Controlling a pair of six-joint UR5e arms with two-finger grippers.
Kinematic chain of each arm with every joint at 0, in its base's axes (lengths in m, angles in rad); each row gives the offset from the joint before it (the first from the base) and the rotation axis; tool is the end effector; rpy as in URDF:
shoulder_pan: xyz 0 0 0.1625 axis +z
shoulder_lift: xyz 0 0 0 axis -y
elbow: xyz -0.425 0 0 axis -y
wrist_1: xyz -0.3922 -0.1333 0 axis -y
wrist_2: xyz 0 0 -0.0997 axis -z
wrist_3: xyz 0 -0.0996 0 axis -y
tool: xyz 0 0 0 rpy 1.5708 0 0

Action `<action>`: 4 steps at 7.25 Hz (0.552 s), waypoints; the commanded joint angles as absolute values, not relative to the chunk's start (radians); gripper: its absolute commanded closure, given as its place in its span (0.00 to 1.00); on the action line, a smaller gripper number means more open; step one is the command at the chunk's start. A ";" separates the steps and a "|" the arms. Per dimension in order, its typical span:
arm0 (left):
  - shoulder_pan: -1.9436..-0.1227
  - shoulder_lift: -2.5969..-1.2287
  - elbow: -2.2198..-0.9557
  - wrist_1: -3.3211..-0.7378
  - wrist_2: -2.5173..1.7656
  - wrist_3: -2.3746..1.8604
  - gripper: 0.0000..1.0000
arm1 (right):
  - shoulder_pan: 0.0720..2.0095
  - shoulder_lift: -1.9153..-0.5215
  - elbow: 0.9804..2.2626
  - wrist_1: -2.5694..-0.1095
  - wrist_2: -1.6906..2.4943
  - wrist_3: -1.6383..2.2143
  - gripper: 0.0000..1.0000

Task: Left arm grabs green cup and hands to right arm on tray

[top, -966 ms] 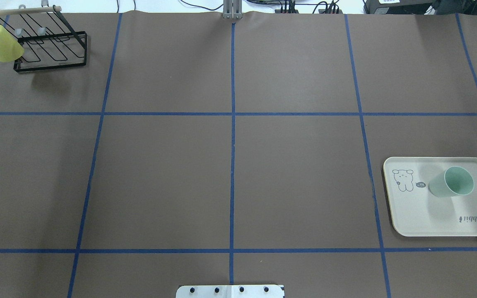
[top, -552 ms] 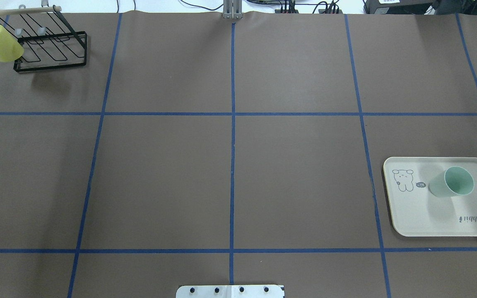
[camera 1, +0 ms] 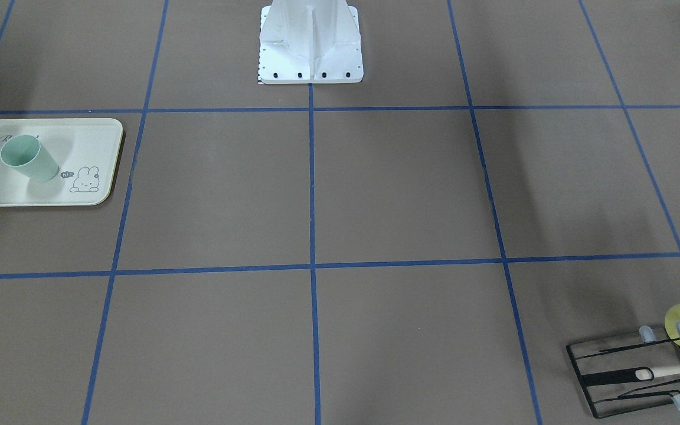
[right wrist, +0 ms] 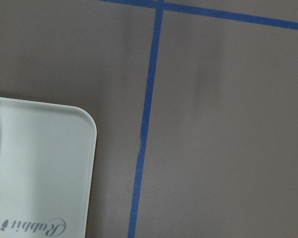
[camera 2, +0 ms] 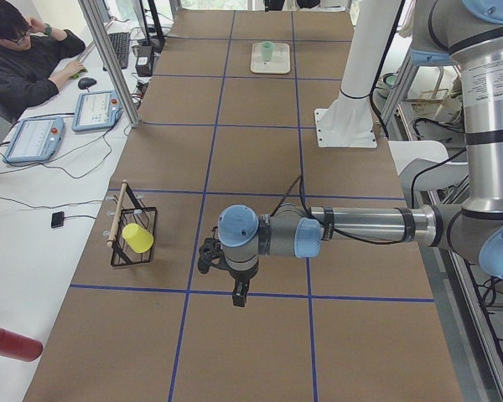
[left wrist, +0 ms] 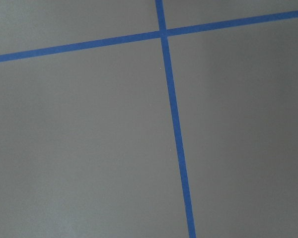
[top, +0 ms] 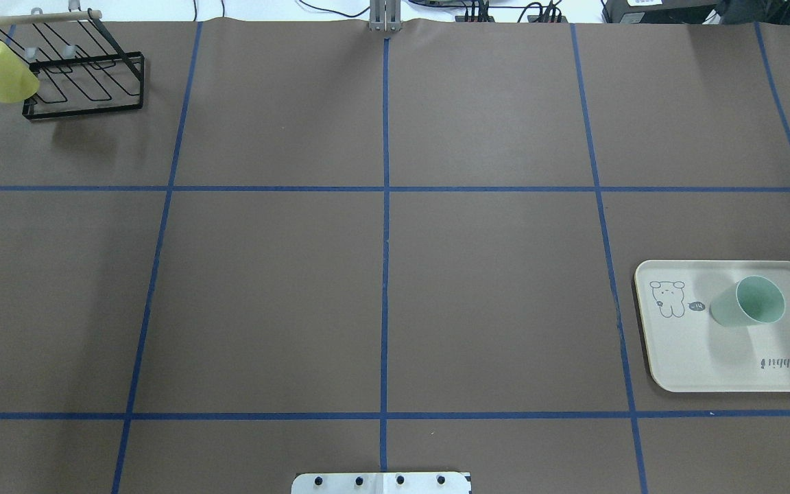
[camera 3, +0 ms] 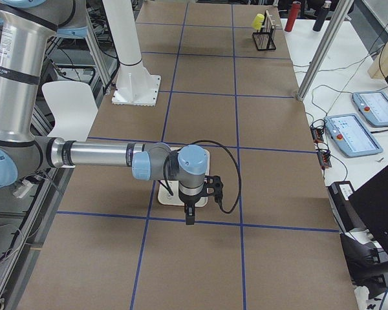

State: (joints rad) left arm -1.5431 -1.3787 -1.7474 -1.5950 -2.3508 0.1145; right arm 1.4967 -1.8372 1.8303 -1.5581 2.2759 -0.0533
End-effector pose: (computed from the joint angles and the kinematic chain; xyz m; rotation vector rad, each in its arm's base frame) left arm -0.0518 -0.4129 0.6557 0.0421 0.7796 0.1383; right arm 0.0404 -0.3845 0.6505 -0.0018 -0.7056 -0.1241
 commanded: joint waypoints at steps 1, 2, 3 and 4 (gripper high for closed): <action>-1.543 -1.374 -1.747 -1.595 -2.350 0.114 0.00 | 1.496 -1.836 1.825 -1.551 2.290 -0.054 0.00; -1.543 -1.374 -1.747 -1.594 -2.350 0.114 0.00 | 1.496 -1.836 1.825 -1.549 2.299 -0.054 0.00; -1.543 -1.371 -1.747 -1.594 -2.350 0.114 0.00 | 1.496 -1.836 1.825 -1.549 2.304 -0.055 0.00; -1.543 -1.368 -1.747 -1.594 -2.349 0.115 0.00 | 1.496 -1.836 1.824 -1.540 2.309 -0.055 0.00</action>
State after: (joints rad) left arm -1.5432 -1.3718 -1.7472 -1.5940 -2.3497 0.1138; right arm 1.4957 -1.8362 1.8250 -1.5474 2.3018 -0.0546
